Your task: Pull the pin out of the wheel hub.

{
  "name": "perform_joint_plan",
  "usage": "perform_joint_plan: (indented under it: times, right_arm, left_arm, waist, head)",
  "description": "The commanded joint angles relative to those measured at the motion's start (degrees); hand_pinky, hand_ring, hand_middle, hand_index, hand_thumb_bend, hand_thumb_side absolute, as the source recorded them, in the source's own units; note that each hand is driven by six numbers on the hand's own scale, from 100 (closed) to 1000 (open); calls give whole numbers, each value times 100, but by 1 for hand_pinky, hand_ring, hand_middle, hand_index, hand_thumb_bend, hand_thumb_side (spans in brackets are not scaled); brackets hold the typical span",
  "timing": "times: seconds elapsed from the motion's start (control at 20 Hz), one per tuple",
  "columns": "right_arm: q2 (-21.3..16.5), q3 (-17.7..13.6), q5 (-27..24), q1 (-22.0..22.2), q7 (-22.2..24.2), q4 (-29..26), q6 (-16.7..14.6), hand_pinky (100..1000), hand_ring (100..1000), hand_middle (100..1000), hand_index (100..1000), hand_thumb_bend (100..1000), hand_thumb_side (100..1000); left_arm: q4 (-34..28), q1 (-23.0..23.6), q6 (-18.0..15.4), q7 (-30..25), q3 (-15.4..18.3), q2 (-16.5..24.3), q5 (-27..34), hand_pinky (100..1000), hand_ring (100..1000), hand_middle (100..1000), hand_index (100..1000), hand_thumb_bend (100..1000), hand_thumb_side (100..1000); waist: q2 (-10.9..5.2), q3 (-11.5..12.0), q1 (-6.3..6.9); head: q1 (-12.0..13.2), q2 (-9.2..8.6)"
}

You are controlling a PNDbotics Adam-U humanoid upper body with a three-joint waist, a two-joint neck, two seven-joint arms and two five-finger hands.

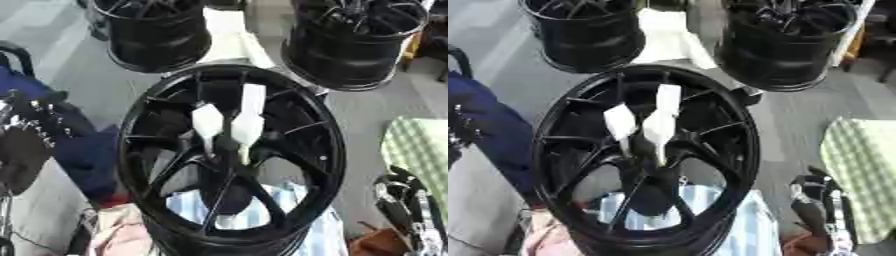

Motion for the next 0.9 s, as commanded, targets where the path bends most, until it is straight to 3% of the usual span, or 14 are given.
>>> perform_joint_plan:
  times: [0.05,0.2,0.45,0.65,0.85,0.9]
  right_arm:
    - [-549,-260,142,3,-177,-540,-192,731,647,678,837,100,413]
    - [-960,-300,209,-37,-190,-951,-422,740,655,686,843,100,426]
    - [-1644,69,370,-61,168,-1636,-756,757,671,702,866,100,406]
    - [-2192,568,669,-301,503,-2183,-935,768,691,725,893,100,389]
    - [-2731,1105,934,-691,835,-2722,-781,779,719,746,911,124,373]
    - [-3016,1289,878,-850,1010,-2840,-712,782,724,751,914,131,375]
  left_arm:
    - [-60,-15,35,-37,7,67,-20,657,547,640,820,100,973]
    - [-57,1,72,-87,3,95,-39,659,538,643,821,100,978]
    - [-59,-3,134,-149,-18,142,-77,663,535,645,822,100,983]
    - [-56,-2,185,-222,-66,195,-134,665,529,646,823,100,986]
    - [-54,4,205,-278,-95,221,-173,668,518,648,824,100,991]
    - [-50,8,209,-291,-98,214,-183,668,514,648,824,100,992]
  waist:
    - [-53,-9,-26]
    - [-67,-7,-68]
    - [-112,60,-178]
    - [-139,128,-264]
    - [-157,160,-301]
    - [-158,154,-289]
  head:
    - [13,-14]
    - [-11,-14]
    - [-74,-14]
    - [-113,-14]
    - [-157,-14]
    - [-160,-14]
